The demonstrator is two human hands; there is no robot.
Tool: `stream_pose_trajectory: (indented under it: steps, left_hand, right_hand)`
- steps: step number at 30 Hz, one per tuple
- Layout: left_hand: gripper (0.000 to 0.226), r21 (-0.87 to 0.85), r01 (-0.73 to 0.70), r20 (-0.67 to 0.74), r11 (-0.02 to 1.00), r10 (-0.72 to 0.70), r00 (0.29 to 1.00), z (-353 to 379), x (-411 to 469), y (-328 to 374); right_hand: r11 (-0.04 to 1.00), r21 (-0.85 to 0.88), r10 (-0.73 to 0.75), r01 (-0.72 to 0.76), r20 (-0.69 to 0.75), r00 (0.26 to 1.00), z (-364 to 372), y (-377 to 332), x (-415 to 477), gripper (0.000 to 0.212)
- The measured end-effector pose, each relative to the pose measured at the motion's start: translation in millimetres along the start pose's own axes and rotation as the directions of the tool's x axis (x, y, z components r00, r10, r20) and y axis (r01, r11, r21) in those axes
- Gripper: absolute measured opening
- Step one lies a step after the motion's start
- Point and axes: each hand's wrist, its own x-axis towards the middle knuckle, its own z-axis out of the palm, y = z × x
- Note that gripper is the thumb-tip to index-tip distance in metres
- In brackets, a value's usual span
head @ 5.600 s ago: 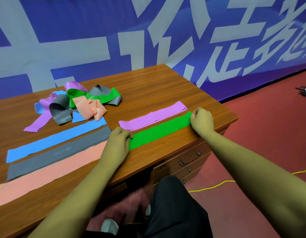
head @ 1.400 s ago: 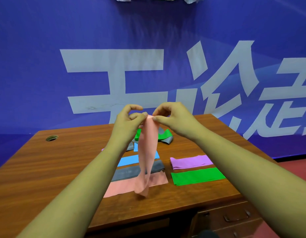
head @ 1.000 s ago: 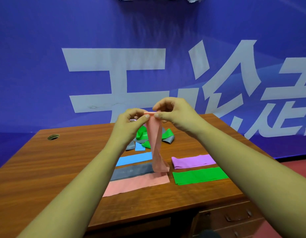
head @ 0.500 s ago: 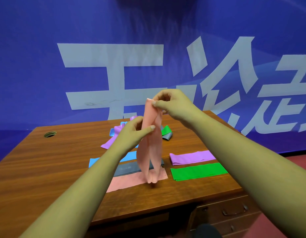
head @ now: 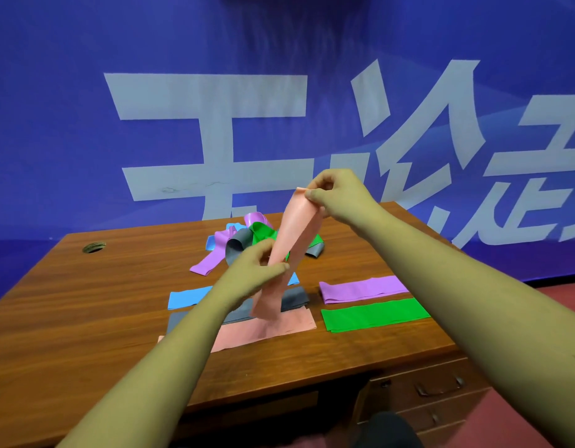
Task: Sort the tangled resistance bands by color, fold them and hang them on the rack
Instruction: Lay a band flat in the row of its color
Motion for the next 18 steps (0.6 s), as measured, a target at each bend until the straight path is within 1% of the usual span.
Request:
stream_pose_trajectory:
  steps: [1, 2, 4, 7, 8, 9, 11, 12, 14, 15, 17, 18]
  left_hand:
    - [0.022, -0.165, 0.052, 0.055, 0.985, -0.043, 0.998, -1, -2, -1]
    - [0.03, -0.276, 0.091, 0.091, 0.957, -0.068, 0.994, -2, -3, -1]
    - [0.039, -0.36, 0.118, 0.148, 0.926, -0.068, 0.987, -4, -5, -5]
    - [0.03, -0.461, 0.168, 0.221, 0.871, -0.07, 0.973, -3, -5, -13]
    - [0.026, -0.463, 0.19, 0.237, 0.866, -0.086, 0.968, -4, -5, -16]
    - [0.022, -0.409, 0.19, 0.244, 0.892, -0.094, 0.965, -4, -5, -20]
    - [0.018, -0.192, 0.166, 0.283, 0.967, -0.107, 0.953, -7, -6, -27]
    - [0.021, -0.089, 0.156, 0.316, 0.984, -0.121, 0.941, -8, -6, -29]
    - [0.027, 0.077, 0.134, 0.37, 0.988, -0.153, 0.916, -9, -8, -35]
    - [0.029, 0.156, 0.125, 0.371, 0.98, -0.175, 0.912, -8, -9, -37]
    - [0.036, 0.277, 0.118, 0.33, 0.954, -0.21, 0.92, -10, -10, -42]
    - [0.038, 0.305, 0.112, 0.302, 0.946, -0.207, 0.931, -11, -10, -45]
  right_hand:
    - [1.0, -0.001, 0.012, -0.012, 0.005, 1.0, 0, 2, 0, 0.01]
    - [1.0, -0.001, 0.018, -0.018, 0.014, 1.0, -1, 4, 0, 0.01]
    - [1.0, 0.008, 0.02, -0.02, 0.028, 0.999, 0, 6, -1, 0.011]
    - [0.999, 0.038, 0.023, -0.024, 0.035, 0.999, 0, 10, 0, 0.009]
    - [0.998, 0.05, 0.026, -0.028, 0.035, 0.999, 0, 11, 0, 0.009]
    - [0.998, 0.058, 0.029, -0.031, 0.034, 0.999, 0, 12, 1, 0.008]
    - [0.998, 0.053, 0.029, -0.031, 0.028, 0.999, 1, 12, 1, 0.009]
    - [0.998, 0.053, 0.029, -0.03, 0.018, 0.999, 0, 11, 2, 0.009]
    - [0.996, 0.078, 0.032, -0.031, -0.008, 0.999, -2, 10, 3, 0.011]
    - [0.996, 0.086, 0.033, -0.031, -0.019, 0.999, -3, 9, 4, 0.012]
    - [0.996, 0.086, 0.031, -0.028, -0.036, 0.999, -4, 9, 5, 0.012]
    - [0.996, 0.089, 0.03, -0.026, -0.044, 0.999, -3, 10, 5, 0.012]
